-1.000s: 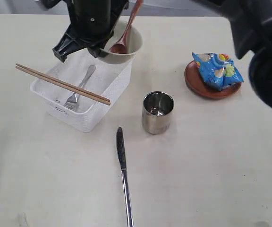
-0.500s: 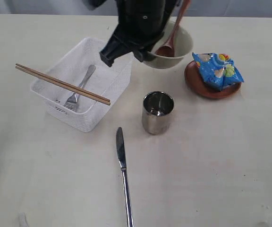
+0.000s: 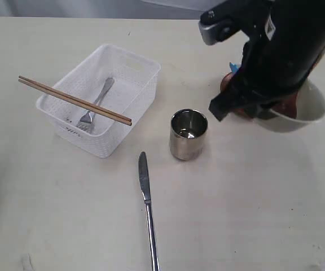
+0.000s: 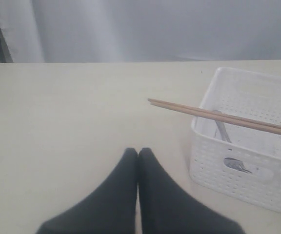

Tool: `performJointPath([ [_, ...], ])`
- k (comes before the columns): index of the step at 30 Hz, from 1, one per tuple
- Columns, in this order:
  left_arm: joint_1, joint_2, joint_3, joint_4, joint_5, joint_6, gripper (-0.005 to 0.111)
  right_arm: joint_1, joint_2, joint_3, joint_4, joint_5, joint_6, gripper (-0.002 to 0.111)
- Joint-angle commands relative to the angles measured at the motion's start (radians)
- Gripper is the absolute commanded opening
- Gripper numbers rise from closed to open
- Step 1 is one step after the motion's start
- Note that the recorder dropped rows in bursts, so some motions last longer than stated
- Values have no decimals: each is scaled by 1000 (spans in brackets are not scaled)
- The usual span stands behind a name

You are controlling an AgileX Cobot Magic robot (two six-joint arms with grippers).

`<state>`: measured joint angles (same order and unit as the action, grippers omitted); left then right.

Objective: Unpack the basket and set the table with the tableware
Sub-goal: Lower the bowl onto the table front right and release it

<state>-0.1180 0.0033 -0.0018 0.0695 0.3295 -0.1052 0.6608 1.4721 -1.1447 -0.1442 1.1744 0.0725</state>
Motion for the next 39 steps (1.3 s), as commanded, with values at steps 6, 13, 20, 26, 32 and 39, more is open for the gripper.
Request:
performJointPath([
  [6,-7,-3,2,4,-5,1,0,-4,-35,289,69,-198,48,0],
  [13,-7,-3,2,4,-5,1,0,-4,-35,420,78,-340,99,0],
  [20,-7,-3,2,4,-5,1,0,-4,-10,477,165,-374,45,0],
  [26,-7,-3,2,4,-5,1,0,38,23,502,203,-451,18,0],
  [32,-7,-3,2,4,-5,1,0,38,62,508,211,-478,20,0],
  [39,-7,-3,2,4,-5,1,0,38,56,507,228,-472,5,32],
])
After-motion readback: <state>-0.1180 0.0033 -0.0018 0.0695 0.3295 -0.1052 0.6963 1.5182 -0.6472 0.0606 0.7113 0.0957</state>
